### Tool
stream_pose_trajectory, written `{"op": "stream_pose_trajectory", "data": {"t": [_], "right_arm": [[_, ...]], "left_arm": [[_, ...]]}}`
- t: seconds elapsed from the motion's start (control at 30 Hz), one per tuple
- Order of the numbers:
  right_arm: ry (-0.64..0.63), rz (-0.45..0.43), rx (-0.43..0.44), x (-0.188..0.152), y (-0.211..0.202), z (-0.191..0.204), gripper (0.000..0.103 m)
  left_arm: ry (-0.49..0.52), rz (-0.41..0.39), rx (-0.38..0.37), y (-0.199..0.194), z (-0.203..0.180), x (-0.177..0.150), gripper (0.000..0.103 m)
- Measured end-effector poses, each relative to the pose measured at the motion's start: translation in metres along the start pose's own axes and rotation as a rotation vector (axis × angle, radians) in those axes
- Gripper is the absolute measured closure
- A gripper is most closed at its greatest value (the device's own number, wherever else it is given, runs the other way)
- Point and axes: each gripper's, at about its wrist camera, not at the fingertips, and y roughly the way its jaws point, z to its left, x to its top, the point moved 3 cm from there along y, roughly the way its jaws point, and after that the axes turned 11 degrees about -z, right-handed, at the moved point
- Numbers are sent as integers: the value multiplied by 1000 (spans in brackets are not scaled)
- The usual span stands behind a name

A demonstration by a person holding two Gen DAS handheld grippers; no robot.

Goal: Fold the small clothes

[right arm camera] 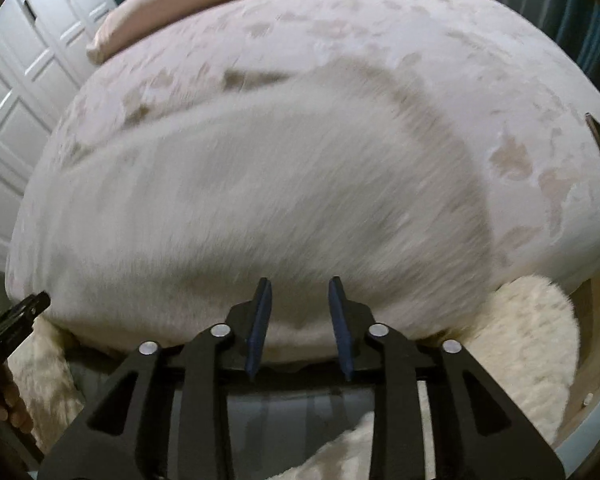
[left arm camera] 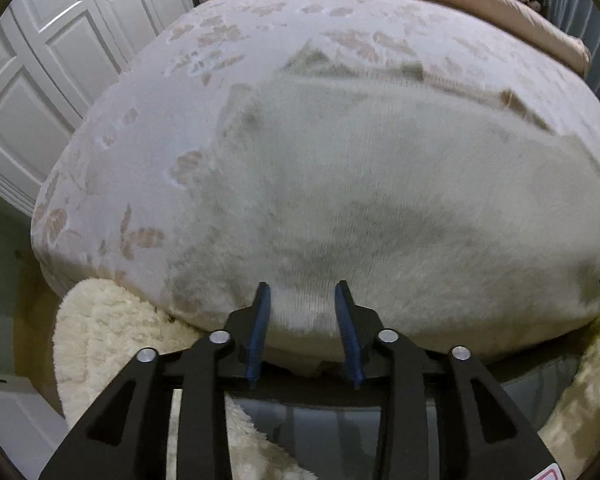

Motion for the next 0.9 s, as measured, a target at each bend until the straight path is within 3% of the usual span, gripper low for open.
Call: {"op": "stream_pose_trajectory", "data": {"t": [0.07,0.13,0.23,0.47,0.57,0.6,0.63,0.67,0.7,0.83,0.9], "right_arm": [[15,-24,-14,8,-4,-3,66],[41,-54,-35,27,0,-15,61],[75,-85,-59,54,9,-32,52],[69,-115,-118,116,62,-52,39],[131,-84,-98,122,85,-58,39],[159,-56,-72,121,97,-58,42],[167,-39,-66,120,102,-57,59],[161,-31,-68,119,106,-55,82],[143,-36,-71,122,105,-52,92],[196,-207,27,148,51,-52,96],[197,-242,16,152,42,-57,96]], "left_arm": [[-23,-20,-3,-3,5,13,63],[-58,-51,-4,-5,12,33,50],[-102,-93,5,4,25,67,42],[-134,-94,23,69,36,134,38],[-201,-23,-54,104,38,142,38],[-233,6,-79,116,38,143,43],[-251,18,-103,123,38,142,60],[-257,19,-117,125,36,141,72],[-257,8,-133,125,34,143,97],[-282,-68,-144,98,40,156,97],[-283,-79,-125,93,44,157,97]]}}
